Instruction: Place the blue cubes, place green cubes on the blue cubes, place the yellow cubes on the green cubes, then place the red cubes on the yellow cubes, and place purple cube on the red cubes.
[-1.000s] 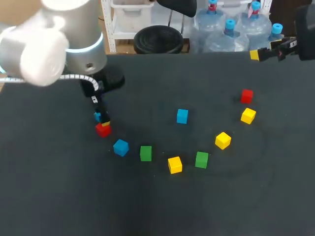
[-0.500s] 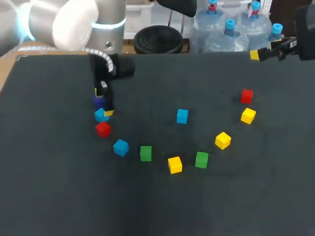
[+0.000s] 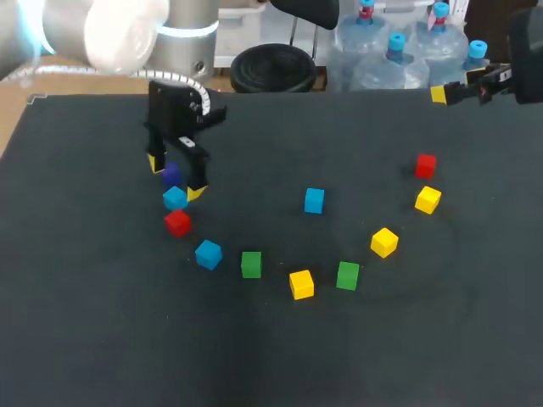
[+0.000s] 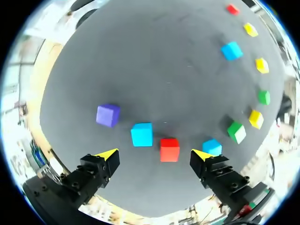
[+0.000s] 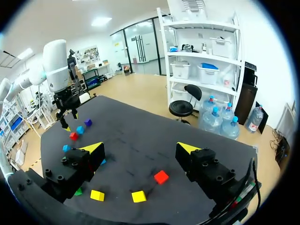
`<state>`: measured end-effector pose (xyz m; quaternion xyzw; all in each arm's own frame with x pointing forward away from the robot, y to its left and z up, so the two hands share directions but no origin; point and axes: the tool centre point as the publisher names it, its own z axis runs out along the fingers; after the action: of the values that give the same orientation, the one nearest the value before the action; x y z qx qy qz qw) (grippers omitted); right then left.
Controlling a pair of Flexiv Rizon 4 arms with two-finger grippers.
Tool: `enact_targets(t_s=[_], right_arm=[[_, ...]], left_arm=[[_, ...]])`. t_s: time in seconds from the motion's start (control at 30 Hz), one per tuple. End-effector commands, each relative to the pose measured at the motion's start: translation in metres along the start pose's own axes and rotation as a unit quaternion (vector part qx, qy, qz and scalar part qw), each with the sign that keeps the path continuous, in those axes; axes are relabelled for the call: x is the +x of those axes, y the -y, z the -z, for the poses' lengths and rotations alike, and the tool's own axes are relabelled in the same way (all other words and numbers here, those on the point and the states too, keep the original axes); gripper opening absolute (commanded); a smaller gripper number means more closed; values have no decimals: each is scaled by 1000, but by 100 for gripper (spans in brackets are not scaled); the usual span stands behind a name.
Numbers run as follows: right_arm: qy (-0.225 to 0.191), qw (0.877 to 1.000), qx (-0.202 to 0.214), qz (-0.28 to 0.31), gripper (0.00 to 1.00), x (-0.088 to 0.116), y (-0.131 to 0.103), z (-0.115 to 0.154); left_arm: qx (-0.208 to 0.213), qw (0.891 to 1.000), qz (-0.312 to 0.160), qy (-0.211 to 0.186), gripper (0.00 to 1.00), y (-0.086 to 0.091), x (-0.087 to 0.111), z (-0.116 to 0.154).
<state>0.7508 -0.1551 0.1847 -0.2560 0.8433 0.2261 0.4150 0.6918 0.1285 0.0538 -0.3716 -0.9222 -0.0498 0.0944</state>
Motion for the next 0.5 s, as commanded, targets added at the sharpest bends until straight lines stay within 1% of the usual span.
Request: enact_targets(t_s=[0.03, 0.13, 0.17, 0.23, 0.33, 0.5], right_arm=[[0, 1000, 0, 0, 100, 0, 0, -1], [0, 1000, 0, 0, 100, 0, 0, -1], [0, 1000, 0, 0, 100, 0, 0, -1], [0, 1000, 0, 0, 100, 0, 0, -1], [0, 1000, 0, 0, 100, 0, 0, -1], [0, 1000, 0, 0, 100, 0, 0, -1]], left_arm=[[-23, 990, 60, 129, 100, 5, 10, -10], [-38, 982, 78, 165, 100, 5, 3, -9], [-46, 981, 79, 172, 100, 5, 1, -9], [-49, 978, 86, 186, 100, 4, -3, -9], [-55, 976, 94, 187, 100, 4, -4, -9], [-77, 970, 138, 184, 100, 1, 0, -12]])
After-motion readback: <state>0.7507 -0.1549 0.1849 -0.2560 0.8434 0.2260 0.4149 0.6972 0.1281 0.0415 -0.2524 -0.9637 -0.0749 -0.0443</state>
